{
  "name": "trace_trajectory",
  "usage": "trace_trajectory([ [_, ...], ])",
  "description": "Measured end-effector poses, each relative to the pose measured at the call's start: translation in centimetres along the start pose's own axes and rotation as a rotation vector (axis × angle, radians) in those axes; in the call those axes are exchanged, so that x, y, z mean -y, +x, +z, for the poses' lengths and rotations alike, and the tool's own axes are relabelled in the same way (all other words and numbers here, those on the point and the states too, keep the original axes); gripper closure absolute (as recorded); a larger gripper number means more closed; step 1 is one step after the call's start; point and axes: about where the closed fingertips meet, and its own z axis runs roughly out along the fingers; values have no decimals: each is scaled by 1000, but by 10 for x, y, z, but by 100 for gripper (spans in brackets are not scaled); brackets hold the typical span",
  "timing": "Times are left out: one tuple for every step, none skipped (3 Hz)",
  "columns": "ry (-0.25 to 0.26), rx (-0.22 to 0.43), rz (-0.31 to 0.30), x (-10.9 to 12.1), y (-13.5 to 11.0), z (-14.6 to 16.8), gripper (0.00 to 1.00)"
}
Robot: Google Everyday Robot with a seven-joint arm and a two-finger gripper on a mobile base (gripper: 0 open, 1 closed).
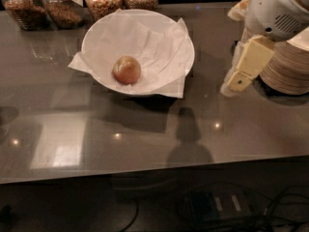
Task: Pick apple from white bowl
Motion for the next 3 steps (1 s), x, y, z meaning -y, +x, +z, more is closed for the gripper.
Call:
trace_trajectory([
  [-4, 111, -1, 21, -41, 20, 0],
  [-33, 207, -5, 38, -76, 44, 0],
  [-64, 285, -36, 50, -105, 77, 0],
])
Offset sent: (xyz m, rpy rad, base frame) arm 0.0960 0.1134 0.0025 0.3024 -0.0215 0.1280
